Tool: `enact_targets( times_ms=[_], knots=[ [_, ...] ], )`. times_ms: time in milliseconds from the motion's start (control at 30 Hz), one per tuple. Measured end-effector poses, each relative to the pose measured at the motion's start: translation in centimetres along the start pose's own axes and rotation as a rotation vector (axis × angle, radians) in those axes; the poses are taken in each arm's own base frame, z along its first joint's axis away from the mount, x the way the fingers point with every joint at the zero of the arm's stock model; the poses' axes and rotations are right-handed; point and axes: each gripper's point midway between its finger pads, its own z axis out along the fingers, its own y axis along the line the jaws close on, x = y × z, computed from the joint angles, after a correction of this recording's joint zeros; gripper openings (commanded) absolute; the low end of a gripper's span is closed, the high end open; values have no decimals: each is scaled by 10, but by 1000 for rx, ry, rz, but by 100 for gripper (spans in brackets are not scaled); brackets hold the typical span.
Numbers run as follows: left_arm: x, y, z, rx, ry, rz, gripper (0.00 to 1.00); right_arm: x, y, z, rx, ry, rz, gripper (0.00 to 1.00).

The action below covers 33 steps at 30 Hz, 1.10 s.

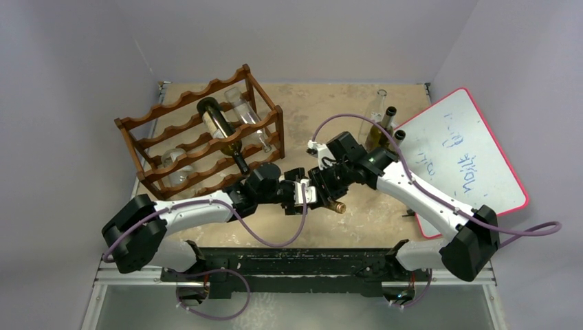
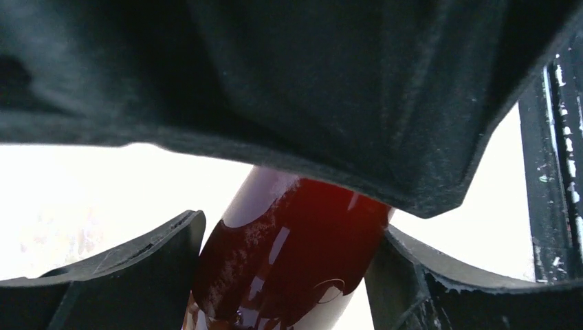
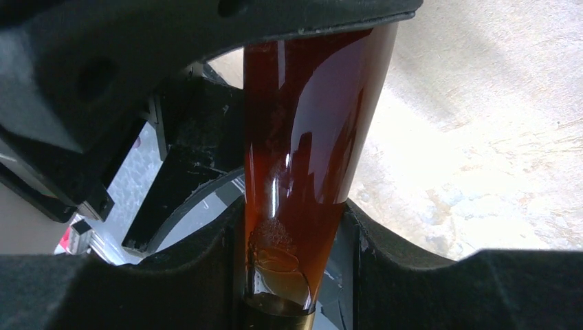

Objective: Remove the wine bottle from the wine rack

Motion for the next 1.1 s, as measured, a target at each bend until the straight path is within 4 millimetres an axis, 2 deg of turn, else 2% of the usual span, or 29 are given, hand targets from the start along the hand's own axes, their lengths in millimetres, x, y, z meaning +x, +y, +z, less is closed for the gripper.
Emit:
enact_targets(
  times_ms=[67, 133, 167, 200, 233, 267, 300, 367, 467, 567, 700, 800, 933, 1100],
  knots=[
    [-1, 0, 1, 6, -7, 25, 49, 0, 0, 0, -2, -2, -2, 0],
    [-3, -2, 2, 12, -17, 61, 41, -1, -1, -2, 0, -6, 0, 0],
    [-4, -3, 3, 12, -22, 76, 36, 0, -1, -3, 2, -7, 0, 5],
    [-5, -4, 3, 11, -28, 86, 31, 0, -2, -4, 8, -9, 1, 17],
    [-6, -3, 3, 1, -32, 78, 25, 1, -3, -5, 16, -12, 1, 35],
    [-7, -3, 3, -5, -39, 69, 17, 0, -3, -6, 24, -15, 0, 45],
    [-7, -3, 2, -9, -42, 65, 13, 0, -4, -6, 32, -19, 1, 54],
    [-7, -4, 0, -22, -53, 50, 0, -1, -6, -7, 48, -32, 3, 69],
    [-4, 1, -6, -89, -57, -31, 0, -27, -1, -21, 62, -179, -20, 81],
    [2, 9, -12, -169, -41, -130, 0, -55, 4, -51, 102, -357, -29, 87],
    [13, 15, -22, -271, -49, -269, 0, -81, 3, -88, 163, -550, 11, 93],
    [23, 12, -31, -325, -64, -390, 0, -86, -2, -106, 207, -637, 61, 94],
    [32, 2, -33, -327, -65, -497, 0, -92, -5, -123, 230, -729, 109, 95],
    [31, 0, -34, -329, -77, -553, 0, -97, -11, -123, 243, -767, 181, 95]
  ],
)
